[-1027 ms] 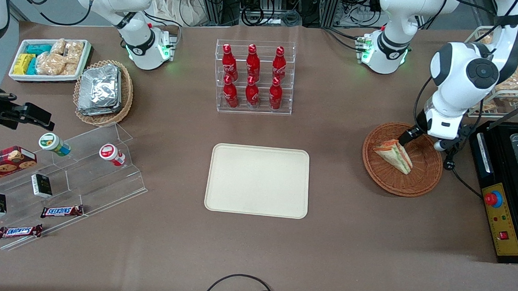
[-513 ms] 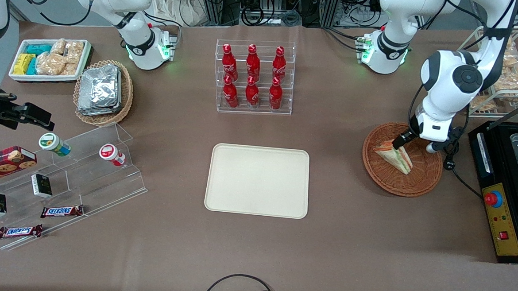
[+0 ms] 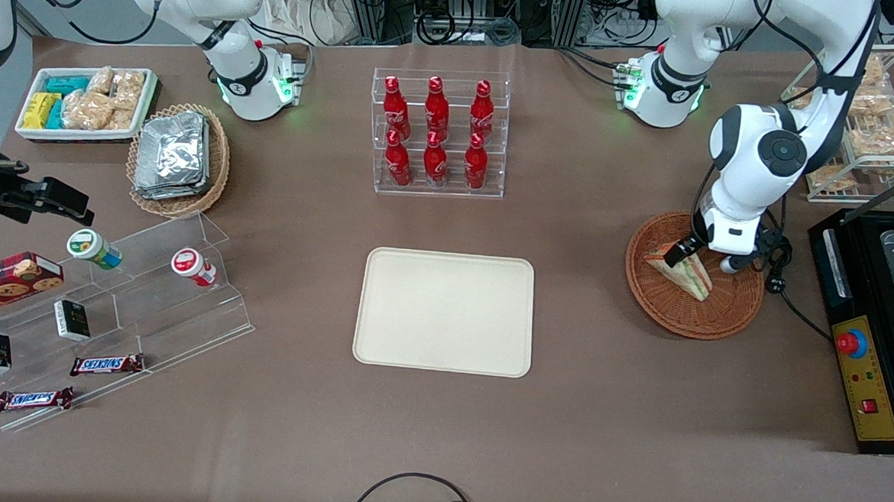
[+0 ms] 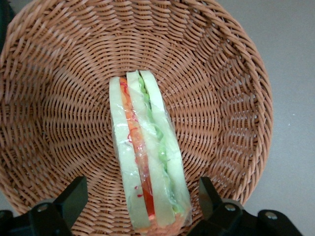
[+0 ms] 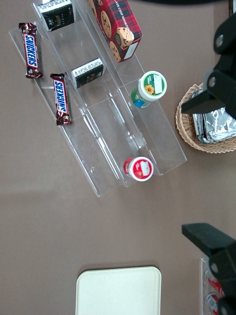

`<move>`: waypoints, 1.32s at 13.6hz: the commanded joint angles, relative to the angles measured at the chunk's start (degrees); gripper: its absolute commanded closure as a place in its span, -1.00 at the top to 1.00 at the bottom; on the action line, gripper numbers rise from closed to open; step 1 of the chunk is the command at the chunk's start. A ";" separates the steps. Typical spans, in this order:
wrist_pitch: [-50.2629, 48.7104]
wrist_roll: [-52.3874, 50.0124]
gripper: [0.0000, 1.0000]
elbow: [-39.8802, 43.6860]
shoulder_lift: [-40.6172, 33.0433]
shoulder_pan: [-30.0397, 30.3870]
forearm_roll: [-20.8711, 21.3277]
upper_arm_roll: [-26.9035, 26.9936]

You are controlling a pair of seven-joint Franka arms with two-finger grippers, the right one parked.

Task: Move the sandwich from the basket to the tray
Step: 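Lower the open left gripper around the sandwich and close it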

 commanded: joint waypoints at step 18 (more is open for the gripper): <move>-2.75 8.13 -0.55 1.53 -0.37 -0.52 0.38 -0.02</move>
